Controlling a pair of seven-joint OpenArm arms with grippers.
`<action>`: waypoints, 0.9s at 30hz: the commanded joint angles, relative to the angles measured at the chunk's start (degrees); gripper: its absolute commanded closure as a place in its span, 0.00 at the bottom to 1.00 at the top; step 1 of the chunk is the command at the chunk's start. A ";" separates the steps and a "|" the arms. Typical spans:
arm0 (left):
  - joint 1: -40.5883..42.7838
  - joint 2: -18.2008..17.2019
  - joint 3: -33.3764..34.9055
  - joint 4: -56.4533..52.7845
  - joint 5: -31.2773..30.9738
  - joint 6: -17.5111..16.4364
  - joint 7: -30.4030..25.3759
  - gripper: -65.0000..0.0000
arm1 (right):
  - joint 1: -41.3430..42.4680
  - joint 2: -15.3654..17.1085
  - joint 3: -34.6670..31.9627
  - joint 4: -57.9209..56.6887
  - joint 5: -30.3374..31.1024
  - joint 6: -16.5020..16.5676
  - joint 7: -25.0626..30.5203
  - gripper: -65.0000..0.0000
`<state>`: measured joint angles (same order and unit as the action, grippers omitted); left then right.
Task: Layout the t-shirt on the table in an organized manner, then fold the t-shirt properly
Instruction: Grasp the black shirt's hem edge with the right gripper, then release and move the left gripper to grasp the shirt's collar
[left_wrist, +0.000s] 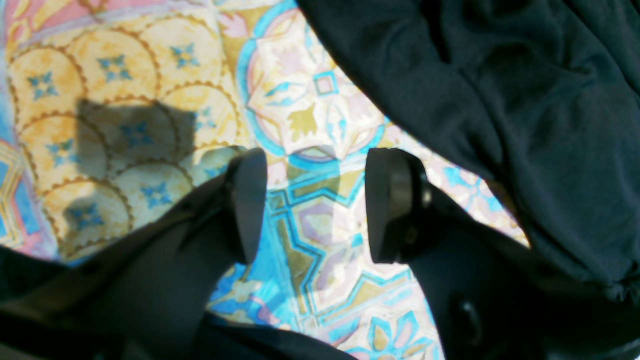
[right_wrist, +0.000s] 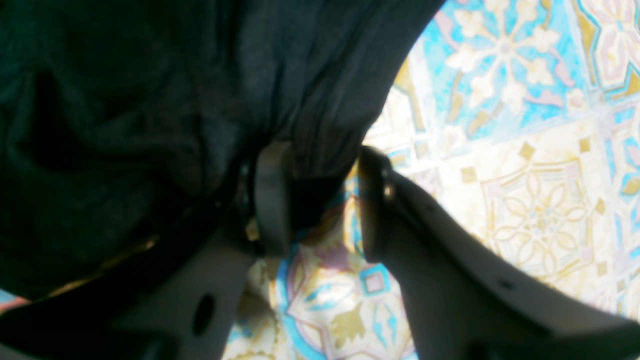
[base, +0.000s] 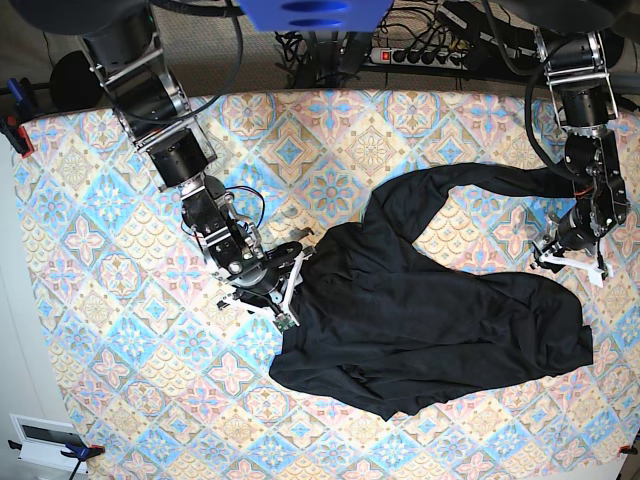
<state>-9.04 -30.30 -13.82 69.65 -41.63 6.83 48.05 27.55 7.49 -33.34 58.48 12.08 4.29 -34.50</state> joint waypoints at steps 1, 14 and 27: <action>-1.12 -1.21 -0.46 1.08 -0.18 -0.28 -0.80 0.55 | 1.59 0.12 0.07 0.91 0.10 0.06 0.08 0.68; -1.12 -1.21 -0.46 1.08 -0.18 -0.28 -0.80 0.55 | -0.43 4.43 0.77 5.30 0.19 0.06 -0.09 1.00; -1.20 -1.21 -0.46 1.08 -0.18 -0.28 -0.80 0.55 | -9.22 6.54 19.85 16.38 -0.08 0.06 -3.61 1.00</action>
<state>-9.08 -30.28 -13.82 69.69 -41.65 6.79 48.05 16.14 13.87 -13.80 73.69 11.97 4.29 -39.79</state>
